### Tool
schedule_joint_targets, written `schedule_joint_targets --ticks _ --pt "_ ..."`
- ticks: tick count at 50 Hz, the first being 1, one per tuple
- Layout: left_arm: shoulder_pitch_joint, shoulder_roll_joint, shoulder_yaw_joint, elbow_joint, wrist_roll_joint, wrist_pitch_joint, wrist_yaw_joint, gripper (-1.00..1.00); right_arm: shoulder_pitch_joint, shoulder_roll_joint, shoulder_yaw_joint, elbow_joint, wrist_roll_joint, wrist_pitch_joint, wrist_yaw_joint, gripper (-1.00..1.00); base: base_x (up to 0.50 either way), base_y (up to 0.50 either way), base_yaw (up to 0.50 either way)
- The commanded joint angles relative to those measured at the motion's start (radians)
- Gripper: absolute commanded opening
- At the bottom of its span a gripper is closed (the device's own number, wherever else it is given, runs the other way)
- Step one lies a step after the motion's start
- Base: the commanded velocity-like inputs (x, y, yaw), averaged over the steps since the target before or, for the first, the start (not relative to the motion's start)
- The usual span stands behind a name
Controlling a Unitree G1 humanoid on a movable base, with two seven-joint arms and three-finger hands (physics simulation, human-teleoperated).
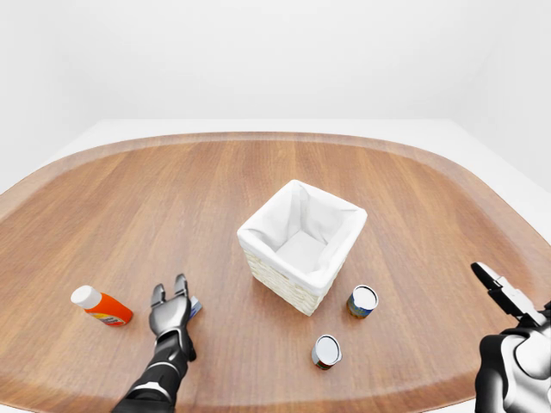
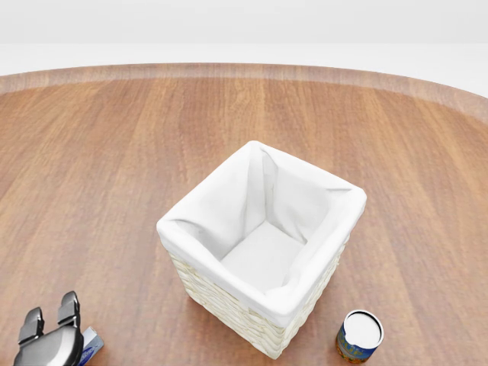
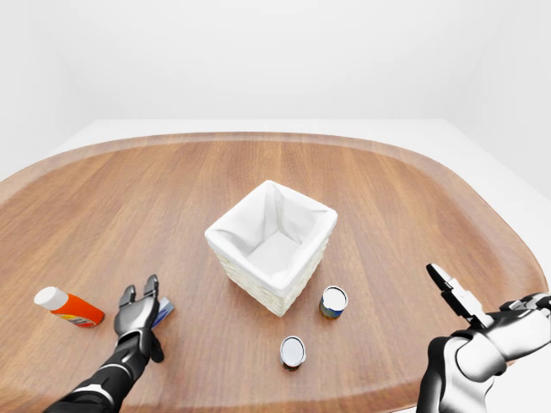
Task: Pick up the alphabet soup and the cream cheese box, and put them in the basket.
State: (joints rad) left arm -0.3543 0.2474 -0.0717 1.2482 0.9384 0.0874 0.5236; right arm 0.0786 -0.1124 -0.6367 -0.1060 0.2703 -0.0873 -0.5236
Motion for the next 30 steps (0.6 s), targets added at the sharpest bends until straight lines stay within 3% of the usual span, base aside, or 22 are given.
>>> schedule_joint_targets --ticks 1,30 --pt "0.054 -0.021 -0.015 0.085 -0.036 0.0 0.0 1.0 0.002 0.0 0.0 -0.005 0.0 0.0 0.0 1.0 0.0 0.0 0.0" --pt "0.037 -0.04 0.003 0.141 -0.002 0.0 -0.018 1.0 -0.003 -0.001 0.002 0.004 -0.003 0.0 0.0 1.0 0.0 0.0 0.0"
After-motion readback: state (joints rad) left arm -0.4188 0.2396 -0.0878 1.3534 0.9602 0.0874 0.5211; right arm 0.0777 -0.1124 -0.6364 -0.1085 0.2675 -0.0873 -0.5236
